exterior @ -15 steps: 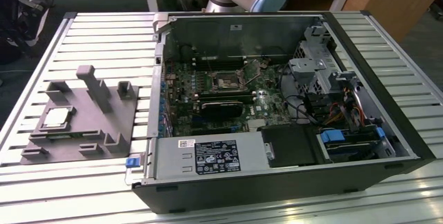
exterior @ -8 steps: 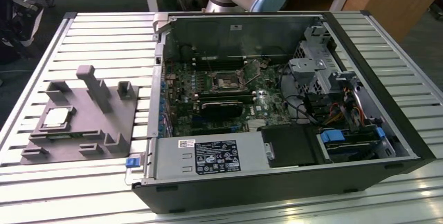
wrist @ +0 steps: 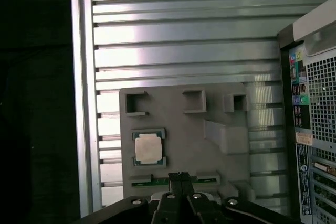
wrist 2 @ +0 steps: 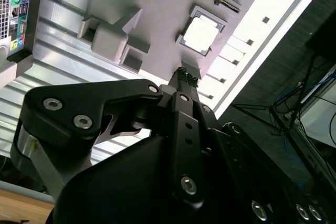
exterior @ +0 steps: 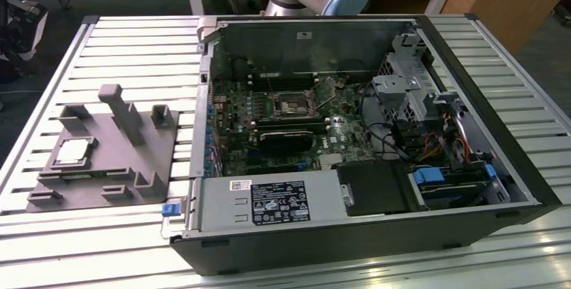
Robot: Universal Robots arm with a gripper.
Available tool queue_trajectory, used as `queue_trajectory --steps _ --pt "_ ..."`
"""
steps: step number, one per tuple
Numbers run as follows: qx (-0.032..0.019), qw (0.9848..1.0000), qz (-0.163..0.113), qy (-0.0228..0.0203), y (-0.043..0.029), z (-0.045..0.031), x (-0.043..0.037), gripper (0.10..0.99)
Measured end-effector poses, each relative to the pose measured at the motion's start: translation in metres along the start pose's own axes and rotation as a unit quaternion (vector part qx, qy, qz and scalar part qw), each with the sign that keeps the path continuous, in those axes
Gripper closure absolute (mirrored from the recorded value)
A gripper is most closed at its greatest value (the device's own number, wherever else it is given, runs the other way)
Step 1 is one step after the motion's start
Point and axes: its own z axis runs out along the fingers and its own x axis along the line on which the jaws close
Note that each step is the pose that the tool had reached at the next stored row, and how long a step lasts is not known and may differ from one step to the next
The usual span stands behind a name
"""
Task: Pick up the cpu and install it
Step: 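Reach for the cpu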
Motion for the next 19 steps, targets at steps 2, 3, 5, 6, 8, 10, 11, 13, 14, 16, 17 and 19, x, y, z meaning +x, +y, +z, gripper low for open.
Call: queue_trajectory --steps 2,3,5,6,8,10,11,13,14,16,17,19 --pt "0.0 1.0 0.0 0.0 -0.0002 0.0001 0.0023 0.98" --pt "0.0 1.0 0.0 0.0 -0.0003 0.0002 0.0033 0.98" --pt "0.0 1.0 0.0 0.0 -0.0004 0.0003 0.0055 0.98" --pt "0.0 1.0 0.0 -0.0001 -0.0006 0.0003 0.0068 0.98" --pt "0.0 1.0 0.0 0.0 -0.0007 0.0004 0.0095 0.98" --pt "0.0 1.0 0.0 0.0 -0.0011 0.0007 0.0129 0.98" --pt "0.0 1.0 0.0 0.0 -0.0012 0.0008 0.0145 0.98" --pt "0.0 1.0 0.0 0.0 -0.0015 0.0011 0.018 0.98" --pt "0.0 1.0 0.0 0.0 -0.0017 0.0013 0.0197 0.98" --pt "0.0 1.0 0.0 -0.0001 -0.0019 0.0015 0.023 0.98" --pt "0.0 1.0 0.0 0.0 -0.002 0.0016 0.0244 0.98" --pt "0.0 1.0 0.0 0.0 -0.0022 0.0017 0.0269 0.98"
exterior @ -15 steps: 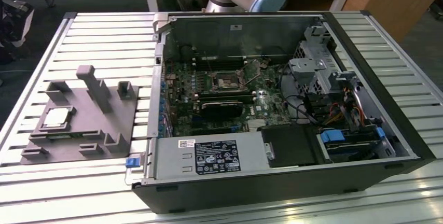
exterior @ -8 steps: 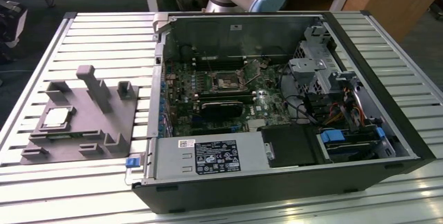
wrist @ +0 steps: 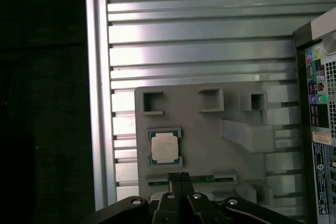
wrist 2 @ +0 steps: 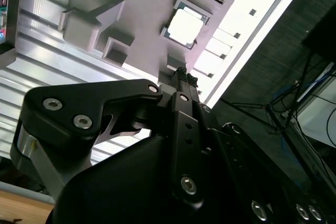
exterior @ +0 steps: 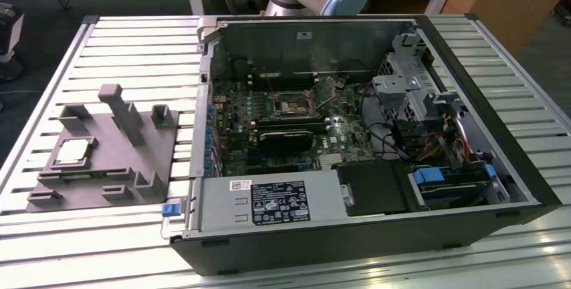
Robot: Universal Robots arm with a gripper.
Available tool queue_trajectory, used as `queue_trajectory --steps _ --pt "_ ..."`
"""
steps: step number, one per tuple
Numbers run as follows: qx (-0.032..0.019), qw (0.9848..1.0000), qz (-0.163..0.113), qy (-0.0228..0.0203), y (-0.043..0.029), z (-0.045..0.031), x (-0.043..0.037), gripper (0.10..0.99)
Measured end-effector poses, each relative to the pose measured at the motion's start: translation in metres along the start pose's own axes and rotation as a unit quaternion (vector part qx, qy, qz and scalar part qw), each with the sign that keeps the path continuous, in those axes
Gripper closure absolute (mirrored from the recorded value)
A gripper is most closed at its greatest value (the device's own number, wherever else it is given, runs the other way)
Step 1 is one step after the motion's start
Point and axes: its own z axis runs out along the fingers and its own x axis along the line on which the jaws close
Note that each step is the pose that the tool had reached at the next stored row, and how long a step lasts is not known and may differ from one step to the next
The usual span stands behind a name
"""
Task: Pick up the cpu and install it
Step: 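Reach for the cpu, then pick up the cpu and move it towards the insertion slot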
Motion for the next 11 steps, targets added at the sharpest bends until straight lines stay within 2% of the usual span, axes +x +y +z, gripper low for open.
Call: queue_trajectory --steps 11 --pt "0.0 1.0 0.0 0.0004 -0.001 0.0036 0.008 0.98"
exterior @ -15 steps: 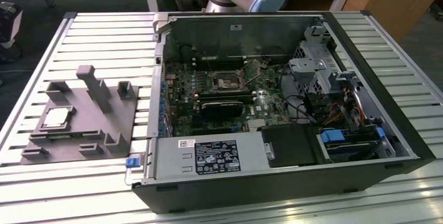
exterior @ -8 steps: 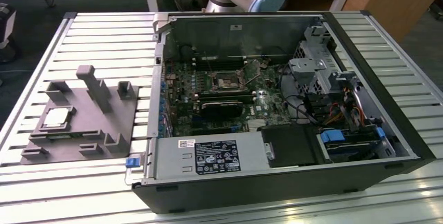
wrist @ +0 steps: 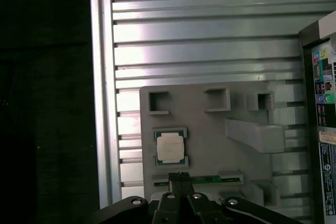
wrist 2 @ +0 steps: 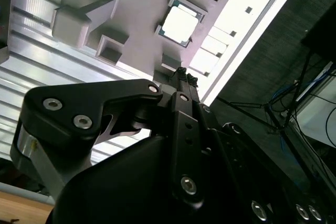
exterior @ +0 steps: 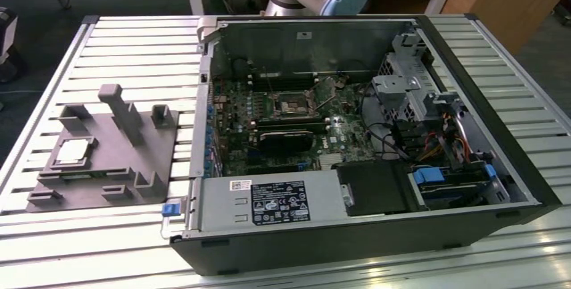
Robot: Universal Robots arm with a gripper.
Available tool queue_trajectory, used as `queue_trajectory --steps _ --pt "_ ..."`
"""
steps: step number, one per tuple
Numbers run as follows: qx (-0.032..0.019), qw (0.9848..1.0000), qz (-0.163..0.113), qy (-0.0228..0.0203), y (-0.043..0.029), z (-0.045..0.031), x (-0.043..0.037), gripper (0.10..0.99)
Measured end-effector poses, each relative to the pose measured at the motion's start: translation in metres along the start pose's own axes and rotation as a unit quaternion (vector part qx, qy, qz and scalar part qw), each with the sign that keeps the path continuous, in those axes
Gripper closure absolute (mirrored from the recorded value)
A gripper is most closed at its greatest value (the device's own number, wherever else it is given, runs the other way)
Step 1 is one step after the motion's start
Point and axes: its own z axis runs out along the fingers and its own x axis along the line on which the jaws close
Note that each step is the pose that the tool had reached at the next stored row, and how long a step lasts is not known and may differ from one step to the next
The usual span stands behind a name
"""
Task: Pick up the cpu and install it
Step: 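Pick up the cpu and move it towards the insertion slot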
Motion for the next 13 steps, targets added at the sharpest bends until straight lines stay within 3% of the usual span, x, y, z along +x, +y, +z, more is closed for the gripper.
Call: queue_trajectory --steps 13 --pt "0.0005 1.0 0.0 0.0012 -0.0022 0.0105 0.0008 0.98"
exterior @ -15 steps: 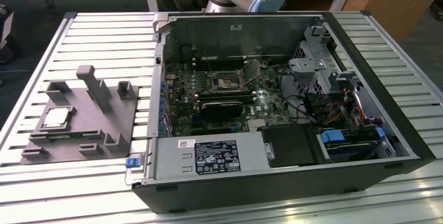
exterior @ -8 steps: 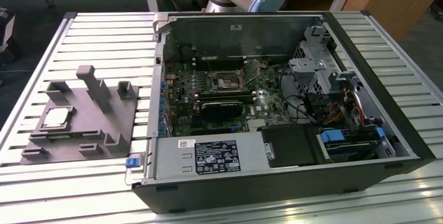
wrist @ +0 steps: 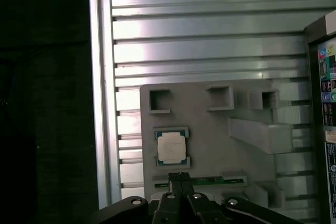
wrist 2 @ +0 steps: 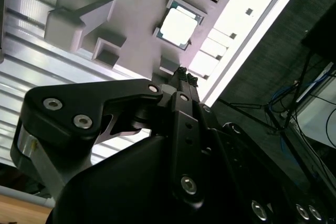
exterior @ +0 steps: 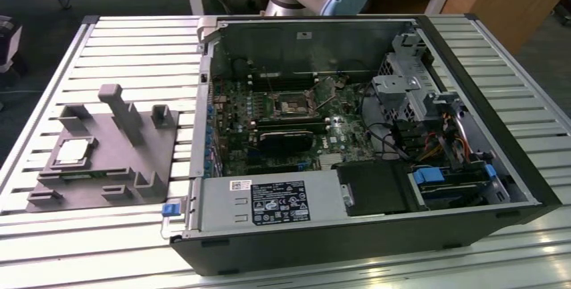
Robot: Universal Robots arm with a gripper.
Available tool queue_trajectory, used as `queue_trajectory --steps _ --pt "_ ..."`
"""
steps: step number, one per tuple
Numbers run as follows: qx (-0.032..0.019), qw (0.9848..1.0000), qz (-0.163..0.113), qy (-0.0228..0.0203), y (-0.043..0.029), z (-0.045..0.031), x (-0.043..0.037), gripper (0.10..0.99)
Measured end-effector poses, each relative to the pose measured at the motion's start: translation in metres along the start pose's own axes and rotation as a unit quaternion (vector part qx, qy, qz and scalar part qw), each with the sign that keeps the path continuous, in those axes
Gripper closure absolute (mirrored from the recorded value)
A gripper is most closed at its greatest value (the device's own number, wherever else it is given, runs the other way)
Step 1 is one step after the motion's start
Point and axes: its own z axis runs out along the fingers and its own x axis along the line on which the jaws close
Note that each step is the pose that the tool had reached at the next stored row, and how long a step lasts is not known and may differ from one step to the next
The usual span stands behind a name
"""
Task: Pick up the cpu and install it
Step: 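Pick up the cpu and move it towards the insertion slot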
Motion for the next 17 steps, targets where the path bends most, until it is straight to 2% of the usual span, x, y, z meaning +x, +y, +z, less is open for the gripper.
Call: queue_trajectory --steps 5,6,7,8,9,11,12,14,15,17 --pt "0.0 1.0 0.0 0.0 -0.0004 0.0031 0.0001 0.973" --pt "0.0 1.0 0.0 0.0 -0.0005 0.004 0.0001 0.922" --pt "0.0 1.0 0.0 0.0 -0.0006 0.005 0.0001 0.922" --pt "0.0 1.0 0.0 0.0 -0.0007 0.0062 0.0001 0.855" --pt "0.0 1.0 0.0 0.0 -0.0007 0.0074 0.0002 0.855" --pt "0.0 1.0 0.0 0.0 -0.0009 0.0104 0.0002 0.737" --pt "0.0 1.0 0.0 0.0 -0.001 0.0121 0.0002 0.737" --pt "0.0 1.0 -0.001 0.0 -0.0013 0.0157 0.0003 0.62" --pt "0.0 1.0 -0.002 0.0001 -0.0015 0.0175 0.0003 0.62" --pt "-0.0001 1.0 -0.007 0.0003 -0.0018 0.0212 0.0004 0.506"
